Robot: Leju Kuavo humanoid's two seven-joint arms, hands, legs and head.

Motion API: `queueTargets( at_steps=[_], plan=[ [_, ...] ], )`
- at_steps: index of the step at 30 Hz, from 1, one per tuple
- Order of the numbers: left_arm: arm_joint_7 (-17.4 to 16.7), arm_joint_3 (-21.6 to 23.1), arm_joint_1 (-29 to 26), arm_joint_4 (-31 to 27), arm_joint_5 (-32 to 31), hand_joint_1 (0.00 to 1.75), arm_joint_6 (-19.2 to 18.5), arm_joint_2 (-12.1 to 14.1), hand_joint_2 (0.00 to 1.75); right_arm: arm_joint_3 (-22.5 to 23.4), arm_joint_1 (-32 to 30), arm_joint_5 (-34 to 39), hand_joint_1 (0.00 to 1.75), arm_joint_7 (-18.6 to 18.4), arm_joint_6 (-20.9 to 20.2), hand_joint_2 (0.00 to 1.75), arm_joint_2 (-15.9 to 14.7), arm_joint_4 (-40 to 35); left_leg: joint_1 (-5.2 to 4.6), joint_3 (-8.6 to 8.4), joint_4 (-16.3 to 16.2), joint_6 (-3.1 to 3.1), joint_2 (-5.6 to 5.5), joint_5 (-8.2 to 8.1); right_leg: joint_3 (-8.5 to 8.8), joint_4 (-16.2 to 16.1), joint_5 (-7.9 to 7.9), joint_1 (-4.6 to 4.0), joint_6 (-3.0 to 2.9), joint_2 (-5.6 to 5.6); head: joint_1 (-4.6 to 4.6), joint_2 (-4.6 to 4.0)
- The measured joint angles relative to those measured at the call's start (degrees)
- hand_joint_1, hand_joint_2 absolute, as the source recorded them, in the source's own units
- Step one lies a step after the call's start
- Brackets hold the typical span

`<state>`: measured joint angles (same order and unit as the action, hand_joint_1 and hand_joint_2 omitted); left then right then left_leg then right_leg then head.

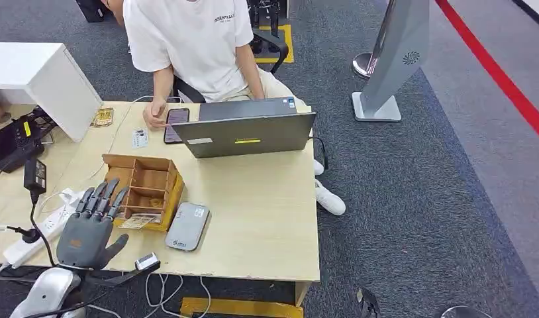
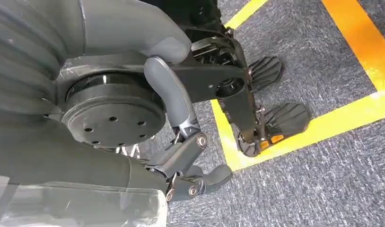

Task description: Pass the card to the sensor for recognition and then transmit it.

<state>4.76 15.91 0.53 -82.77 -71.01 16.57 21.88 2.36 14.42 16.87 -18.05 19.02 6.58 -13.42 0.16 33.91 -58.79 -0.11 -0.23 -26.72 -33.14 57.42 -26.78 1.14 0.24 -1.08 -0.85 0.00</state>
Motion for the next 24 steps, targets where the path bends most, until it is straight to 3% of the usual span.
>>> queueTargets(
  at_steps=[10, 21, 22, 23, 24],
  plan=[
    [-1.01, 0.26, 1.18, 3.98, 0.09, 0.0, -2.12, -1.99, 1.75, 0.0, 0.28, -1.07, 0.0, -1.01, 0.0, 1.75, 0.0, -0.15, 0.0, 0.0, -0.01, 0.0, 0.0, 0.0, -0.01, 0.0, 0.0, 0.0, 0.0, 0.0, 0.0, 0.0],
    [-2.75, 0.85, 4.42, 10.95, -1.46, 0.0, -1.46, -4.74, 1.75, 0.13, 0.54, -2.1, 0.0, -1.18, 0.0, 1.75, 0.0, -0.15, 0.0, 0.01, -0.01, 0.0, -0.04, 0.0, 0.0, 0.0, 0.01, 0.0, 0.0, 0.07, -0.02, 0.0],
    [-2.8, 0.87, 4.66, 11.28, -1.55, 0.8, -1.46, -4.98, 1.75, 0.17, 0.54, -2.1, 0.0, -1.18, 0.0, 1.75, 0.0, -0.15, 0.0, 0.01, -0.01, 0.0, -0.05, 0.0, 0.0, 0.0, 0.0, 0.0, 0.0, 0.08, -0.02, 0.0],
    [-2.84, 0.9, 4.86, 11.5, -1.66, 0.8, -1.49, -5.16, 1.75, 0.22, 0.56, -2.12, 0.0, -1.18, 0.0, 1.75, 0.0, -0.15, 0.0, 0.01, -0.01, 0.0, -0.05, 0.0, 0.0, 0.0, 0.0, 0.0, 0.0, 0.08, -0.02, 0.0],
    [-2.89, 0.92, 5.01, 11.73, -1.75, 1.75, -1.53, -5.33, 1.75, 0.26, 0.58, -2.38, 0.0, -1.18, 0.0, 1.75, 0.0, -0.15, 0.0, 0.01, -0.01, 0.0, -0.05, 0.0, 0.0, 0.0, 0.0, 0.0, 0.0, 0.08, 0.0, 0.0]
  ],
)
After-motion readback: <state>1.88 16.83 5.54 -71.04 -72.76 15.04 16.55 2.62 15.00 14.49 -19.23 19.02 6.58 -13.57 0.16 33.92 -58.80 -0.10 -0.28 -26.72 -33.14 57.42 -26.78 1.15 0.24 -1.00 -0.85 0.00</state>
